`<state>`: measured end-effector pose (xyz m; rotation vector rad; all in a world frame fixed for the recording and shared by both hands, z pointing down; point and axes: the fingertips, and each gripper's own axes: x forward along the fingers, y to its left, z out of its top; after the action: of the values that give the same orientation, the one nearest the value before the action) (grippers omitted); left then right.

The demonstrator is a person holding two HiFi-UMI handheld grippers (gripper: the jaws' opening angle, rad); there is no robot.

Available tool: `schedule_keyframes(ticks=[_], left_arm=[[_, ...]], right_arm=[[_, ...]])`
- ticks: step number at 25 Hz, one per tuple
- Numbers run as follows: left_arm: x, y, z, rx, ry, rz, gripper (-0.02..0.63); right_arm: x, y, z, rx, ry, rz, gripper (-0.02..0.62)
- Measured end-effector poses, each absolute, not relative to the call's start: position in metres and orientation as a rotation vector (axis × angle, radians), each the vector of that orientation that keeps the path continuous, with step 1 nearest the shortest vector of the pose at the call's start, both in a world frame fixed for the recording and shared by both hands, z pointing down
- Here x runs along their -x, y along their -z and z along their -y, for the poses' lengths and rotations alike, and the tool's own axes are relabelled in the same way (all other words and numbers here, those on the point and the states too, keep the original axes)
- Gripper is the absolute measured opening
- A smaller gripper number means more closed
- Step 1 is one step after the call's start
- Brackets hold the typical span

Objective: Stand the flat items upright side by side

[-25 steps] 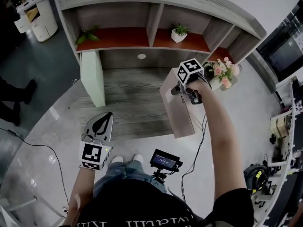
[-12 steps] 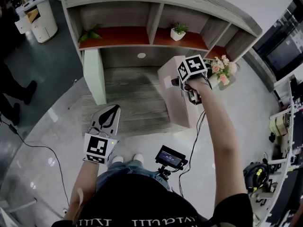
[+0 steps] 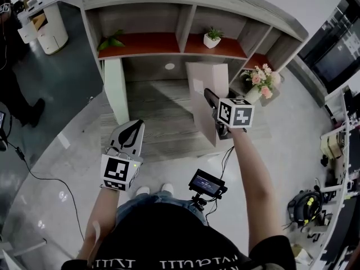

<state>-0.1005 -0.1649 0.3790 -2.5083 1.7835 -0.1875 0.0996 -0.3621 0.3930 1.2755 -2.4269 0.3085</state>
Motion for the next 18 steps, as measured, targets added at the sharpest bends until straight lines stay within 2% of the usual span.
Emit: schedule_keyframes(ticks=[13, 18], left_arm=[[0.114, -0.380, 0.158, 2.526, 0.201, -1.757, 0.012], [0.118, -0.382, 0.153, 2.536, 0.210, -1.747, 0.012]], right_arm=[[-0.079, -0.406, 0.320, -1.507, -0.117, 2.510, 0.302], [-0.077, -0.446, 0.308, -1.385, -0.321, 2.306, 0.302]])
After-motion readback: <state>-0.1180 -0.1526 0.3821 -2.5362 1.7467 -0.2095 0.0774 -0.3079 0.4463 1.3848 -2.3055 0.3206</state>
